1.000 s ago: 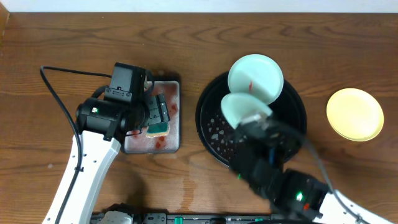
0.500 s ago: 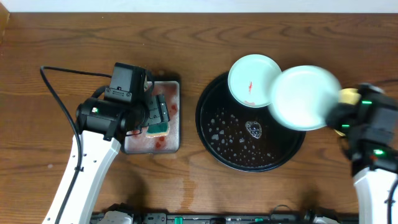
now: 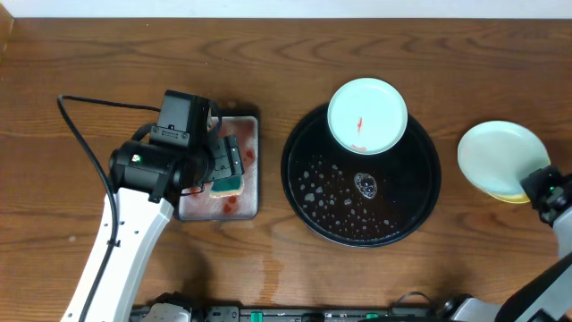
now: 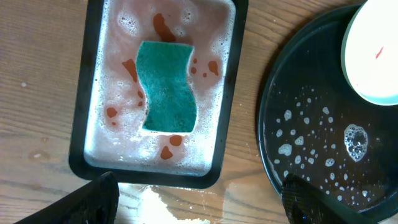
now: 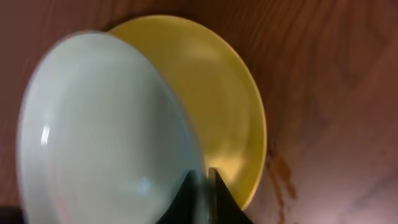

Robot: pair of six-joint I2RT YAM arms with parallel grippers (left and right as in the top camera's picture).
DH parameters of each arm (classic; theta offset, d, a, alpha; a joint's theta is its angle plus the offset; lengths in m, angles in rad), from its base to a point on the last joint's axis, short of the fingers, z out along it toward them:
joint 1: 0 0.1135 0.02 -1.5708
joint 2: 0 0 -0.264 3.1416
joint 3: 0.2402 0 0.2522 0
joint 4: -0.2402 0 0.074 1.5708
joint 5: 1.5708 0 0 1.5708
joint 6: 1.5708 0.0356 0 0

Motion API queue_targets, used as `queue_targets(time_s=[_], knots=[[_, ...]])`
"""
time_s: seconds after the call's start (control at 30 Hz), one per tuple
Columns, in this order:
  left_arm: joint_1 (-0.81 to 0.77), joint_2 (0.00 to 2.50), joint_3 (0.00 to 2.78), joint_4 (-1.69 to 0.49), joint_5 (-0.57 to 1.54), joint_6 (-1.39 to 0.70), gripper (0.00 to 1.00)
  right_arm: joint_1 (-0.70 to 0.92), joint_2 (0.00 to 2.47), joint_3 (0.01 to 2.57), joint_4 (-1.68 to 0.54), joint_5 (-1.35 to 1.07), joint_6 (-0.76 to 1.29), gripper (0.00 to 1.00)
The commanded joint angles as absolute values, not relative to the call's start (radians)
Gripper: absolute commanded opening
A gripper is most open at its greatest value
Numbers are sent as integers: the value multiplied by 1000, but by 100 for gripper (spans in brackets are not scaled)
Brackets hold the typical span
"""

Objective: Clean dirty plates on tray and stack at the side
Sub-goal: 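Lower the blue-green plate onto the yellow plate at right, then grasp the rim of the remaining blue-green plate with right gripper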

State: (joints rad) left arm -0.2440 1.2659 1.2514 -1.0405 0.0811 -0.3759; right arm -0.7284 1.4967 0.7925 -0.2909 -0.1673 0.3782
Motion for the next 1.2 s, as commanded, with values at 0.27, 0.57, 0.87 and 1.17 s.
queue_targets(time_s=[0.27, 0.57, 0.87, 1.17], knots=[[-241, 1262, 1256, -1043, 86, -367, 84, -594, 1278, 894, -319, -641, 337, 41], [-241, 1262, 1256, -1043, 86, -367, 84, -58, 1185, 902, -474, -253, 135, 52], [-241, 1262, 1256, -1043, 86, -367, 84, 110, 1541, 900, -152, -12, -41, 56], [-241, 1262, 1256, -1043, 86, -367, 84, 101, 1785, 900, 30, -12, 10, 38]])
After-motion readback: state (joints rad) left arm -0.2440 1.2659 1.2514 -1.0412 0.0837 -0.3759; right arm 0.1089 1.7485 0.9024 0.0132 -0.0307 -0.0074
